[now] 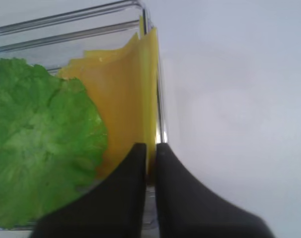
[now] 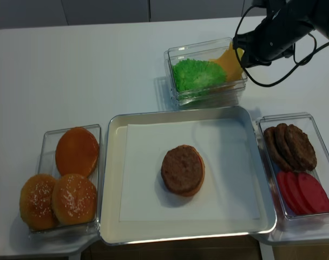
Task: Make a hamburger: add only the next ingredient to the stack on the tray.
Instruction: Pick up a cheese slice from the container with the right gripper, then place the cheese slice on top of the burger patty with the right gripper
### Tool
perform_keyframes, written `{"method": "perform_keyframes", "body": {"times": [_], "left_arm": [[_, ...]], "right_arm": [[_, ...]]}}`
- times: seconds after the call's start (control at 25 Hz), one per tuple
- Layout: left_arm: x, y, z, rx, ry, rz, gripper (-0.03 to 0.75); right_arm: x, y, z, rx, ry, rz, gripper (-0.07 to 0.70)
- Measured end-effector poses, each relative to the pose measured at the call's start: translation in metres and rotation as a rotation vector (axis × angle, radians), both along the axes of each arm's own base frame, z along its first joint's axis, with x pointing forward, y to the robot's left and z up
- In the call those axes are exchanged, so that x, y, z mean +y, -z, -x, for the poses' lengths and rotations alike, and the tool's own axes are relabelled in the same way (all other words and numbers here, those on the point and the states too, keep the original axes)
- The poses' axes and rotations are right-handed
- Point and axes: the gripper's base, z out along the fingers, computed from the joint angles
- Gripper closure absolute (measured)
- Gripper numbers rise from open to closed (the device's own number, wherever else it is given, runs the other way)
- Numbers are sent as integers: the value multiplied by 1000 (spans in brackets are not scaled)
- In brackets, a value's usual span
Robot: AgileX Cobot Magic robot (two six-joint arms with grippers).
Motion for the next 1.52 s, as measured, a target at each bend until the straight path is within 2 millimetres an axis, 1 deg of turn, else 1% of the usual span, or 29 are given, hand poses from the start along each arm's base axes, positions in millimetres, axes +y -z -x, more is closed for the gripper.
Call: {"method": "perform_keyframes", "body": {"times": [0.12,0.44,0.52,0.76,1.12,1.28,1.52], "left_arm": [[0,0,0,0,0,0,416],[0,0,0,0,0,0,416],[0,0,0,0,0,0,416],[0,0,0,0,0,0,416],[0,0,0,0,0,0,416],[0,0,0,0,0,0,416],[0,0,0,0,0,0,416]], "right_arm": [[0,0,0,2,-1,0,617],[0,0,0,4,-1,0,619],[0,-4,2,-3,-5,0,620],[0,-26,9,-56,-24,7,620],[0,-44,20,-66,-43,5,620],[-1,-63,31,-94,-66,12,621],[-2,-98,54,-140,-96,13,621]]}}
